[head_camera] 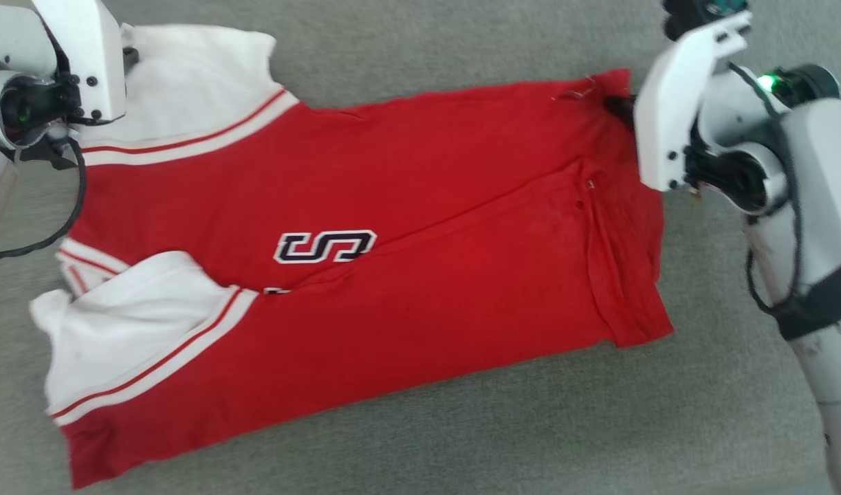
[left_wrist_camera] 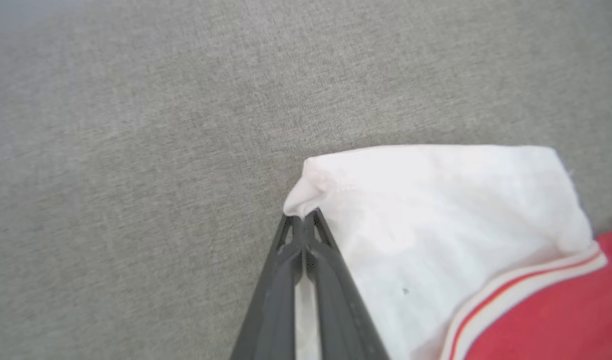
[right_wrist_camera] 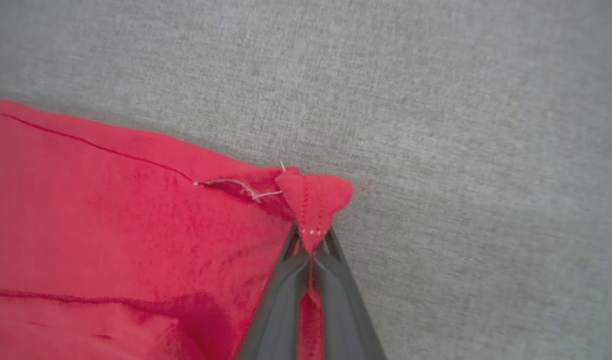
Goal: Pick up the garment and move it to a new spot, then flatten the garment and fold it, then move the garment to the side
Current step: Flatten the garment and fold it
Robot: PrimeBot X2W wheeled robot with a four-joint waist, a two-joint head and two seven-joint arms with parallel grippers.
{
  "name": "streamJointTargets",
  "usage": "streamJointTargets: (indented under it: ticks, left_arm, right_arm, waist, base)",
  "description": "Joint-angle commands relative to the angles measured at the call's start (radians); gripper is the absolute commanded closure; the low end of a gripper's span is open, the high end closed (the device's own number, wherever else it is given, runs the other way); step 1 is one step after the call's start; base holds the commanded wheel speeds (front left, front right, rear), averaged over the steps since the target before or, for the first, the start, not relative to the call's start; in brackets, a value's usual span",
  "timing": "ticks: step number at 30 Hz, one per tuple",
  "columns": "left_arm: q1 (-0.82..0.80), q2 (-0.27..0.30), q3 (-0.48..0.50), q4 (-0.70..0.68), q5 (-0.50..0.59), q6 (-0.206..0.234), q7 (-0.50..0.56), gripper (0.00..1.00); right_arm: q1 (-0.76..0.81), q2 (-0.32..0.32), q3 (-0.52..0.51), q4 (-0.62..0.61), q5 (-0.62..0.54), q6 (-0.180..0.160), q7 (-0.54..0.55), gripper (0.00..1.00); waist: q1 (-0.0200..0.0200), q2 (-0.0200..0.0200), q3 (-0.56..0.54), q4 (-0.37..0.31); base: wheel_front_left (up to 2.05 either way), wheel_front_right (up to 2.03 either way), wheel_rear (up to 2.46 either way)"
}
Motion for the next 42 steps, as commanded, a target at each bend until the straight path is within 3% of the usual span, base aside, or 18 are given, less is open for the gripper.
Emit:
streamJointTargets:
  ticks: [1,8,14,20,27,31,35,38,40,41,42]
  left_arm:
    - [0.011,-0.002,0.001,-0.003,-0.015,-0.007,0.000,1.00]
    - [0.040,0.014,-0.014,-0.080,-0.014,-0.024,0.007,1.00]
    - [0.100,0.067,-0.021,-0.230,-0.019,0.000,0.029,1.00]
    - [0.189,0.150,-0.025,-0.443,-0.036,0.072,0.051,1.00]
    - [0.342,0.298,-0.034,-0.793,-0.064,0.241,0.096,1.00]
    - [0.465,0.379,-0.048,-0.982,-0.092,0.354,0.090,1.00]
    - [0.557,0.393,-0.069,-1.012,-0.126,0.382,0.067,1.00]
    - [0.604,0.374,-0.078,-0.963,-0.148,0.368,0.034,1.00]
    - [0.626,0.352,-0.082,-0.910,-0.152,0.351,0.005,1.00]
    - [0.634,0.340,-0.079,-0.884,-0.159,0.344,-0.010,1.00]
    - [0.640,0.330,-0.076,-0.855,-0.162,0.333,-0.028,0.94]
  right_arm:
    - [0.025,-0.018,0.000,-0.010,0.016,0.000,-0.020,1.00]
    - [0.123,-0.092,-0.033,-0.106,0.058,0.000,-0.110,1.00]
    - [0.229,-0.146,-0.069,-0.215,0.063,0.000,-0.151,1.00]
    - [0.332,-0.193,-0.087,-0.334,0.051,0.000,-0.144,1.00]
    - [0.514,-0.210,-0.160,-0.518,0.051,0.000,-0.115,1.00]
    - [0.652,-0.180,-0.221,-0.599,0.046,0.000,-0.071,1.00]
    - [0.716,-0.141,-0.231,-0.607,0.042,0.000,-0.063,1.00]
    - [0.726,-0.123,-0.221,-0.576,0.027,0.000,-0.072,1.00]
    - [0.718,-0.107,-0.213,-0.552,0.027,0.000,-0.077,0.58]
    - [0.714,-0.107,-0.209,-0.542,0.024,0.000,-0.075,0.20]
    - [0.710,-0.106,-0.205,-0.533,0.022,0.000,-0.072,0.00]
  waist:
    - [0.0000,0.0000,-0.039,0.034]
    - [0.0000,0.0000,-0.126,0.102]
    - [0.0000,0.0000,-0.179,0.140]
    - [0.0000,0.0000,-0.206,0.161]
    - [0.0000,0.0000,-0.213,0.179]
    - [0.0000,0.0000,-0.210,0.186]
    - [0.0000,0.0000,-0.206,0.183]
    - [0.0000,0.0000,-0.207,0.180]
    - [0.0000,0.0000,-0.211,0.178]
    - [0.0000,0.0000,-0.214,0.178]
    - [0.0000,0.0000,-0.216,0.178]
  base:
    - [0.00,0.00,0.00]
    - [0.00,0.00,0.00]
    - [0.00,0.00,0.00]
    - [0.00,0.00,0.00]
    - [0.00,0.00,0.00]
    - [0.00,0.00,0.00]
    - [0.00,0.00,0.00]
    - [0.00,0.00,0.00]
    - [0.00,0.00,0.00]
    - [0.00,0.00,0.00]
    - [0.00,0.00,0.00]
